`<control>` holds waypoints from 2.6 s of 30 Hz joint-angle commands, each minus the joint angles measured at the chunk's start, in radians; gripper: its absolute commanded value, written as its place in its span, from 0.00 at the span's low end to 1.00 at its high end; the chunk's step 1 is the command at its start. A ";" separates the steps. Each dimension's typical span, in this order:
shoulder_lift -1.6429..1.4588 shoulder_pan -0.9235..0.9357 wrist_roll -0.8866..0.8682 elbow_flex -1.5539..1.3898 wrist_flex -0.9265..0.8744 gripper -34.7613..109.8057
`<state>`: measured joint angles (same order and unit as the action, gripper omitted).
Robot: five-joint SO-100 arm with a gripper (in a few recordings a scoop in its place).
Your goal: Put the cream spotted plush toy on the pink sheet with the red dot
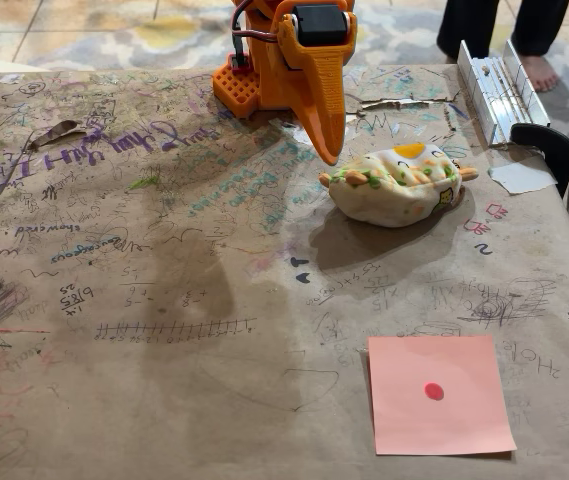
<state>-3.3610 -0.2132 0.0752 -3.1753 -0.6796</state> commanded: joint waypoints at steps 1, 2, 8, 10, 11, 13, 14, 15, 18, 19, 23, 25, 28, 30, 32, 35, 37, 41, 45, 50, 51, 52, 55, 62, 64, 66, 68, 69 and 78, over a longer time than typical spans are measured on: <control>-0.012 -0.035 0.028 -0.017 -0.009 0.24; -0.012 -0.040 0.034 -0.017 -0.011 0.24; -0.012 -0.005 0.040 -0.017 -0.005 0.24; -0.012 -0.008 0.040 -0.017 -0.005 0.24; -0.012 -0.008 0.040 -0.017 -0.005 0.24; -0.012 -0.008 0.038 -0.017 -0.005 0.24; -0.012 -0.011 0.037 -0.017 -0.006 0.24; -0.012 -0.012 0.037 -0.017 -0.008 0.24; -0.012 -0.014 0.037 -0.017 -0.008 0.24; -0.012 -0.014 0.037 -0.017 -0.008 0.24; -0.012 -0.012 0.038 -0.017 0.008 0.24; -0.012 -0.009 0.061 -0.015 0.037 0.24; -0.012 -0.014 0.167 0.072 -0.052 0.24; -0.012 -0.043 0.193 0.143 -0.135 0.24; -0.012 -0.087 0.236 0.206 -0.189 0.24; 0.026 -0.126 0.341 0.348 -0.273 0.36; 0.129 -0.152 0.428 0.449 -0.296 0.44; 0.434 -0.207 0.698 0.555 -0.301 0.52; 0.746 -0.233 0.864 0.630 -0.362 0.53; 1.023 -0.255 1.062 0.729 -0.468 0.55; 1.083 -0.253 1.088 0.759 -0.489 0.55; 1.137 -0.252 1.101 0.784 -0.495 0.55; 1.269 -0.264 1.143 0.818 -0.491 0.54; 1.531 -0.313 1.097 0.827 -0.396 0.49; 1.591 -0.328 1.057 0.842 -0.396 0.35; 1.637 -0.347 0.959 0.865 -0.417 0.24; 1.666 -0.362 0.893 0.873 -0.434 0.24; 1.667 -0.367 0.867 0.865 -0.422 0.24; 1.482 -0.301 0.557 0.933 -0.341 0.24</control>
<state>-1.7840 -0.5538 0.7348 -2.2918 -1.0354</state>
